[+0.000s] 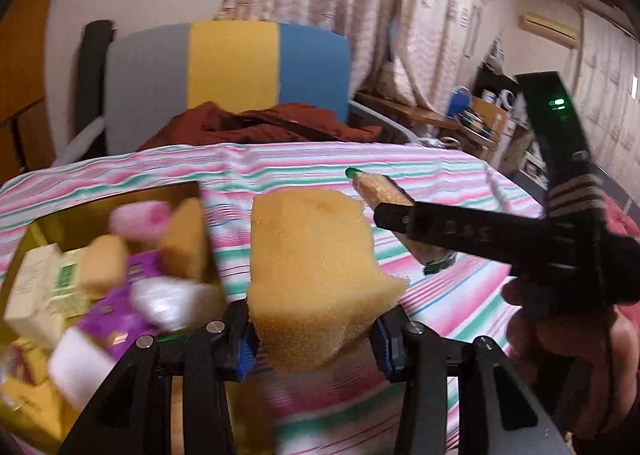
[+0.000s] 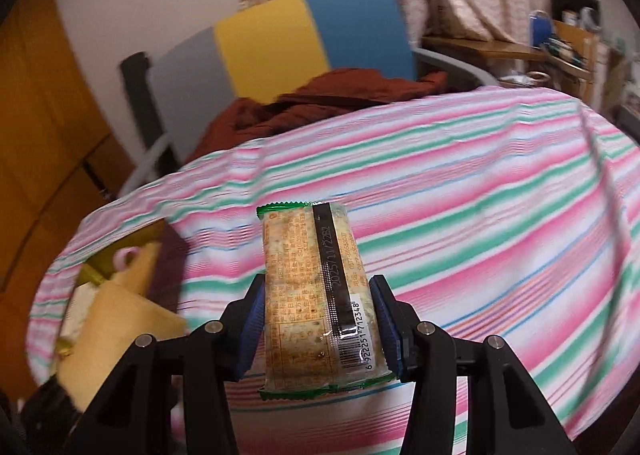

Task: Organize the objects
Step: 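Carry the sponge with left while right carries the cracker packet into the tray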

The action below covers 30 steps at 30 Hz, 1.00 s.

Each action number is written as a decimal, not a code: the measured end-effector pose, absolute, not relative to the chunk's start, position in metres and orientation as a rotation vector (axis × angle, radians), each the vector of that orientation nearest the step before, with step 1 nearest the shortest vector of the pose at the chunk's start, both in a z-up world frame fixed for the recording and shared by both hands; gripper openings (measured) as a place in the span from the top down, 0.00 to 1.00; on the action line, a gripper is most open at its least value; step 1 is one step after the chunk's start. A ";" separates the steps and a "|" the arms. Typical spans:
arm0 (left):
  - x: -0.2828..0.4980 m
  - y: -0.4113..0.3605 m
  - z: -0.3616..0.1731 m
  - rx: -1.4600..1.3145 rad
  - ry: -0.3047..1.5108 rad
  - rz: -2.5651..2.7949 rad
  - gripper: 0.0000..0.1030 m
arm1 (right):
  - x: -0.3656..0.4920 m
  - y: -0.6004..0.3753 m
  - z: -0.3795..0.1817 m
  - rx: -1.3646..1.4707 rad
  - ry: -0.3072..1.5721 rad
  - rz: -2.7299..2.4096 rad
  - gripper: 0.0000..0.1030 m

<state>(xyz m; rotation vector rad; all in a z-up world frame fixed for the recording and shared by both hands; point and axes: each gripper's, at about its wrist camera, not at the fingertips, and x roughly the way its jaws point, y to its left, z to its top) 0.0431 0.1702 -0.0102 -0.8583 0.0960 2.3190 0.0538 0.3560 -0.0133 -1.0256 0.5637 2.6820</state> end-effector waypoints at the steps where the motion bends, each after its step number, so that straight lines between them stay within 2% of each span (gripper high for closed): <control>1: 0.042 0.161 -0.009 -0.861 0.085 2.338 0.55 | 0.052 0.345 -0.010 -1.035 0.569 2.713 0.50; 12: 0.016 0.060 -0.025 -1.046 0.005 2.511 0.55 | 0.012 0.238 0.004 -1.196 0.521 2.936 0.50; 19: -0.003 0.035 -0.045 -1.154 -0.006 2.531 0.55 | -0.019 0.190 -0.008 -1.335 0.476 2.962 0.50; 28: -0.010 0.024 -0.053 -1.217 -0.055 2.534 0.46 | -0.053 0.170 -0.018 -1.367 0.530 2.952 0.48; 30: -0.004 0.023 -0.052 -1.205 -0.054 2.532 0.42 | -0.054 0.171 -0.016 -1.360 0.550 2.947 0.41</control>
